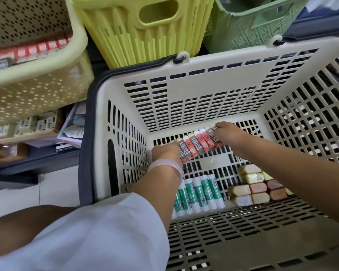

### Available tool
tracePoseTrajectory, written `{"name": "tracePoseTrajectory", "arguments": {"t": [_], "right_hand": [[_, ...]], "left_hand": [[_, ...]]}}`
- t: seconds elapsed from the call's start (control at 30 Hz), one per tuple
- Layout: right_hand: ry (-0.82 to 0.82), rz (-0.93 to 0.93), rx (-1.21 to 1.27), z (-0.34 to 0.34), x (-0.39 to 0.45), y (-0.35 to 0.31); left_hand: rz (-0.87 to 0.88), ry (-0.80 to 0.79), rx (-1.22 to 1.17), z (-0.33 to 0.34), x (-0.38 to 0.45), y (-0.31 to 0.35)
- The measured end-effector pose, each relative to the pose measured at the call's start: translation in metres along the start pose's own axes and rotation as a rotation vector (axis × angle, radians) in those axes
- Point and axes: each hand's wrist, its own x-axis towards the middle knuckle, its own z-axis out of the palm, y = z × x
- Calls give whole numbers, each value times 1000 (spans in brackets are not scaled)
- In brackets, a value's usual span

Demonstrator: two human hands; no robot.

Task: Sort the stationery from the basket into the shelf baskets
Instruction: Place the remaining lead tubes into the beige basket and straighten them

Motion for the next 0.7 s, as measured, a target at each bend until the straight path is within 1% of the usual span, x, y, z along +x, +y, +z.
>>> {"name": "tracePoseTrajectory", "arguments": {"t": [0.03, 0.07, 0.1, 0.13, 0.17, 0.2, 0.23, 0.27, 0.3, 0.33, 0.37, 0.4, 0.43, 0.53, 0.6, 0.63, 0.7], "right_hand": [[11, 10, 12, -1, 0, 0], [17, 18, 22, -1, 0, 0], [14, 19, 29, -2, 0, 0], [4, 21, 31, -1, 0, 0], [-8, 25, 33, -1, 0, 0], [-20, 29, 35, -1, 0, 0], [-28, 32, 40, 0, 0, 0], [-33, 31, 43, -1, -1, 0], [-35, 27, 46, -1, -1, 0], [-37, 23, 50, -2, -2, 0], [-36, 18, 55, -2, -2, 0], [-36, 15, 59, -3, -2, 0], [-37, 15, 62, -3, -2, 1], [-44, 16, 80, -3, -3, 1], [-42, 16, 86, -3, -3, 1], [-39, 17, 91, -2, -3, 1], [-39, 15, 103, -2, -3, 1]], "left_hand": [[33, 91, 6, 0, 4, 1], [131, 61, 168, 0, 7, -5], [149, 42, 277, 2, 2, -3], [193, 55, 377, 4, 1, -5], [181, 76, 446, 5, -2, -5], [221, 63, 464, 4, -2, -4], [273, 37, 448, 2, -2, -4], [258, 21, 413, 2, -3, -4], [307, 7, 376, 4, 2, -5], [290, -9, 324, 5, 2, -3], [236, -45, 210, 7, 4, 0], [170, -87, 153, 10, 2, 3], [149, -99, 149, 10, 0, 4], [55, -95, -34, 14, 8, 2], [72, -37, -117, 17, 17, -6], [51, -16, -146, 20, 21, -8], [-15, -5, -58, 20, 21, -8]]}}
